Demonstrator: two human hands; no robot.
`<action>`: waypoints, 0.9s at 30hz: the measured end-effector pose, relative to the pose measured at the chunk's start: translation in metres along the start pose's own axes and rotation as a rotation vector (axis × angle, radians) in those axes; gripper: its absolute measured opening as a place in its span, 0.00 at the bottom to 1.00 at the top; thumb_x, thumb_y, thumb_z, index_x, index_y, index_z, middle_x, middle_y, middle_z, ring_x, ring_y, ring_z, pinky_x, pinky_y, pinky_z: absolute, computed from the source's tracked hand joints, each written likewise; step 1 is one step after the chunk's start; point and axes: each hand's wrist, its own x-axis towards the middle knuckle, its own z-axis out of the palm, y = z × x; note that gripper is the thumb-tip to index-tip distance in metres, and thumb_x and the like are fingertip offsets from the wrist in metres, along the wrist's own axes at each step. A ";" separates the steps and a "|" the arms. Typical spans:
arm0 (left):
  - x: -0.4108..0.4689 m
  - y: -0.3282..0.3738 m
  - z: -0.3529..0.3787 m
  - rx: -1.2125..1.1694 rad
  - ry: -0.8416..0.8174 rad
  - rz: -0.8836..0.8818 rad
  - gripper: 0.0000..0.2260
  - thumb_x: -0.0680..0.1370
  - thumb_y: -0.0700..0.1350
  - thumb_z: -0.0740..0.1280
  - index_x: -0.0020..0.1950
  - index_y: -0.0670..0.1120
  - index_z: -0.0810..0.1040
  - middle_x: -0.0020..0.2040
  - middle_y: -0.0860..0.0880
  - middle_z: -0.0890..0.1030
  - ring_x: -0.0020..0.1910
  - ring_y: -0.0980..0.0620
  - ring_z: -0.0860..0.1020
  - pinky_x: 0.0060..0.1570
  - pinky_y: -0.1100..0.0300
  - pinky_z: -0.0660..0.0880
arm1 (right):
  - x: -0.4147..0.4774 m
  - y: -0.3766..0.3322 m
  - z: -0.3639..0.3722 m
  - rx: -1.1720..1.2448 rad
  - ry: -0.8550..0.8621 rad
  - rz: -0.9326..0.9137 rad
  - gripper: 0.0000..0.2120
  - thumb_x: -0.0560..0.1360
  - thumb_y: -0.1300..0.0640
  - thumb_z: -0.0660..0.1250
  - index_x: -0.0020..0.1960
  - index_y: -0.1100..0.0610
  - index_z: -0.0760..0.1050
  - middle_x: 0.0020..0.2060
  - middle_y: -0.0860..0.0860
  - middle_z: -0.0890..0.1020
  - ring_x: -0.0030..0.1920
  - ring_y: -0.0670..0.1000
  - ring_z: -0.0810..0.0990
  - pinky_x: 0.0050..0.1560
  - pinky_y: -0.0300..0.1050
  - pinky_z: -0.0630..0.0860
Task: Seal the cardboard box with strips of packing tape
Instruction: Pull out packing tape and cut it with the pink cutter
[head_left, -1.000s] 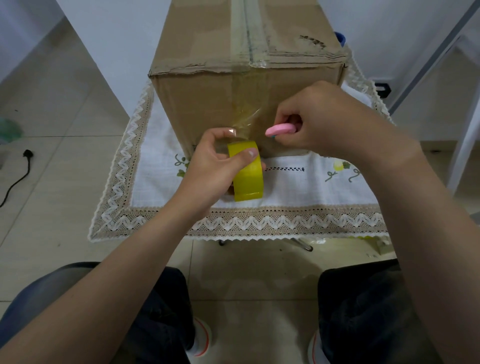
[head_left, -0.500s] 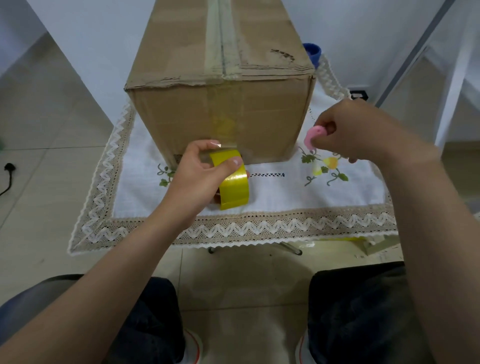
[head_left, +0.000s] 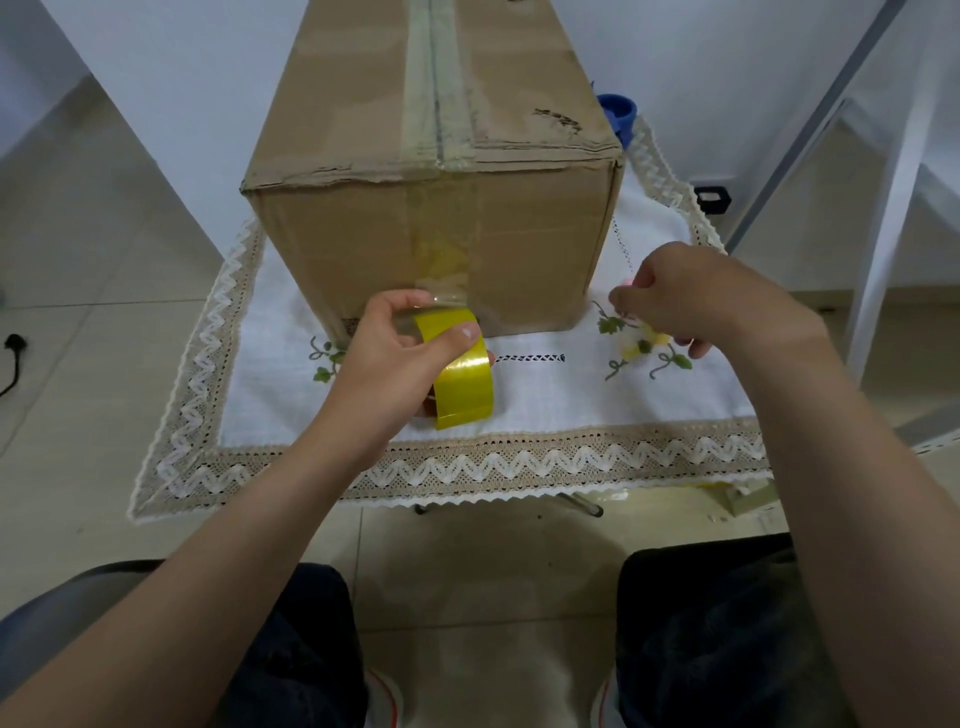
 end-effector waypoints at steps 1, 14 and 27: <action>0.000 0.000 0.000 -0.002 0.000 -0.001 0.19 0.78 0.46 0.75 0.64 0.53 0.70 0.49 0.46 0.89 0.47 0.46 0.89 0.49 0.36 0.84 | -0.005 -0.008 -0.002 0.062 -0.072 -0.020 0.18 0.81 0.45 0.66 0.50 0.62 0.81 0.36 0.57 0.83 0.32 0.57 0.82 0.37 0.53 0.86; -0.005 0.000 -0.003 0.085 0.023 0.046 0.20 0.75 0.48 0.77 0.61 0.58 0.72 0.38 0.54 0.87 0.42 0.55 0.86 0.48 0.44 0.83 | -0.035 -0.087 0.043 0.740 -0.332 -0.261 0.18 0.78 0.42 0.71 0.48 0.58 0.86 0.37 0.51 0.82 0.33 0.52 0.77 0.29 0.41 0.75; -0.003 0.002 0.007 -0.021 0.191 0.093 0.05 0.82 0.52 0.68 0.54 0.53 0.81 0.44 0.51 0.74 0.35 0.57 0.73 0.31 0.59 0.81 | -0.039 -0.060 0.007 0.281 -0.116 -0.239 0.19 0.69 0.44 0.72 0.35 0.59 0.75 0.30 0.55 0.70 0.33 0.53 0.70 0.32 0.45 0.66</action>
